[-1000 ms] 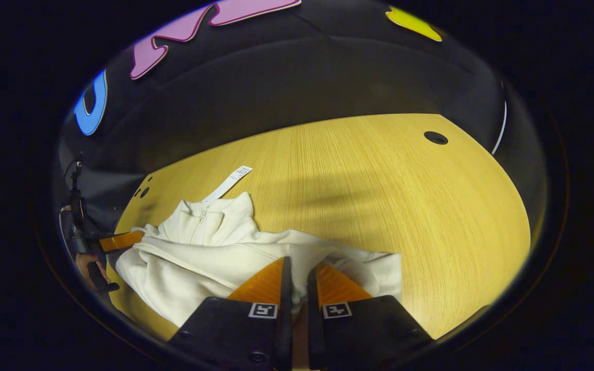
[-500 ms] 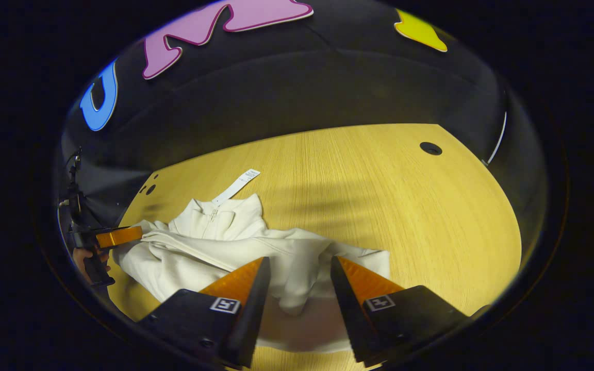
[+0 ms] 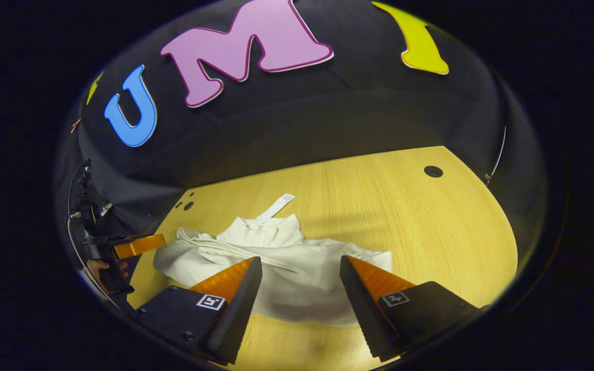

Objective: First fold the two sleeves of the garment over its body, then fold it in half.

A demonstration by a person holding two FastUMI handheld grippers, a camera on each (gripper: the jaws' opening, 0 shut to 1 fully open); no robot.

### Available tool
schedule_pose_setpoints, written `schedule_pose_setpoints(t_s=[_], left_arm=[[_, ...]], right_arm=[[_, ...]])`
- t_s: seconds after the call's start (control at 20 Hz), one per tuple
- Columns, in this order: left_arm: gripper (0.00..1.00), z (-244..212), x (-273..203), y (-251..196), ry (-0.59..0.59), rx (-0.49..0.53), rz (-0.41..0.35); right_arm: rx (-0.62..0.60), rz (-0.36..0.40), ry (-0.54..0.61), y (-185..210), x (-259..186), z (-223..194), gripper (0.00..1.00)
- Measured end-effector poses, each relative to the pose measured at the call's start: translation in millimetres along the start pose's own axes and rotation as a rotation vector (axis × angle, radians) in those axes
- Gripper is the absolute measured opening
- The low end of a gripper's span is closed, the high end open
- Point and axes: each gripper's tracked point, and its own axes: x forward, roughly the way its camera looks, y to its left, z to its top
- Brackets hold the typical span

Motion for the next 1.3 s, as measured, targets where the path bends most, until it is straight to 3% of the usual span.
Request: schedule_pose_setpoints(t_s=[0.25,0.3,0.35,0.4,0.75,1.0,1.3], left_arm=[[0.92,5.5,-53.5,-14.9,-0.067,0.001,-0.021],[0.92,4.7,-62.1,-15.9,-0.074,0.000,-0.020],[0.92,2.7,-72.1,-15.1,-0.080,-0.009,-0.013],[0.92,1.0,-80.5,-17.2,-0.082,-0.025,-0.017],[0.92,-37.6,-131.1,-25.3,-0.040,-0.155,-0.035],[0.92,-70.3,-161.6,-23.7,-0.018,-0.130,-0.008],[0.92,-106.2,-181.4,-20.0,0.025,-0.145,-0.027]], right_arm=[[-0.001,0.031,-0.068,20.0,-38.6,11.9,0.97],[-0.007,0.032,-0.076,24.1,-45.3,10.9,0.88],[-0.016,0.037,-0.082,28.4,-52.6,9.8,0.88],[-0.024,0.039,-0.082,32.5,-59.5,7.0,0.96],[-0.101,0.074,-0.079,64.9,-100.6,-21.3,0.98],[-0.132,0.081,-0.025,78.7,-123.8,-47.0,0.98],[-0.124,0.082,0.038,96.9,-134.4,-76.4,0.98]])
